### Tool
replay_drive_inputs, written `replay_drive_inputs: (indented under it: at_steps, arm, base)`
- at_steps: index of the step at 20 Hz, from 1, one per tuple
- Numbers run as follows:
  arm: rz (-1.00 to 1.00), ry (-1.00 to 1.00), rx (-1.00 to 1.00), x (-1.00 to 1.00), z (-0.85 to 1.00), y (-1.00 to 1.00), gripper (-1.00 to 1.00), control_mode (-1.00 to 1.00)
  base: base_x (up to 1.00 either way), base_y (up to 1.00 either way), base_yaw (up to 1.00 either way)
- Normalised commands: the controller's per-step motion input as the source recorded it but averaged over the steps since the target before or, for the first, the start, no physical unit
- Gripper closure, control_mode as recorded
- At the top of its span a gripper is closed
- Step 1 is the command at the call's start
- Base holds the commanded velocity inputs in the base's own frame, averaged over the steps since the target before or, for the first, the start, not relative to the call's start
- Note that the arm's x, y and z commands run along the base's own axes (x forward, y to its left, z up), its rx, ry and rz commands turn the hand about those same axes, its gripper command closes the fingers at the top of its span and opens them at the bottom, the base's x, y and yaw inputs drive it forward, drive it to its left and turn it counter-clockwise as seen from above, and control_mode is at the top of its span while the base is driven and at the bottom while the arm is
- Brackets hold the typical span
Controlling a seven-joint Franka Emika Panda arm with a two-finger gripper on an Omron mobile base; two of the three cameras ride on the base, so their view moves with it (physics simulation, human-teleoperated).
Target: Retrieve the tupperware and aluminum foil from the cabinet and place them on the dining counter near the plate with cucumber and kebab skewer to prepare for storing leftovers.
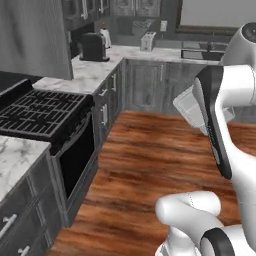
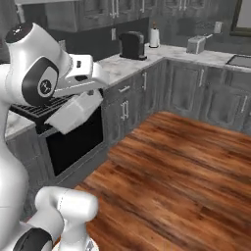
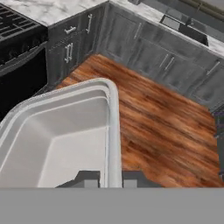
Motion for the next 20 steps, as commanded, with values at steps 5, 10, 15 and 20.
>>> replay_drive_inputs:
  at_steps: [5,10,15,20]
  arm:
    - [0.0,0.0,0.0,0.0,0.0,0.0,1.0,1.0]
    - [0.0,0.0,0.0,0.0,0.0,0.0,1.0,1.0]
    - [0.0,0.0,0.0,0.0,0.0,0.0,1.0,1.0]
    - [0.0,0.0,0.0,0.0,0.0,0.0,1.0,1.0]
  base:
    - [0.01,0.0,-0.81]
    - [0.08,-0.07,-0.76]
    - [0.25,-0.21,-0.69]
    - [0.52,-0.31,-0.6]
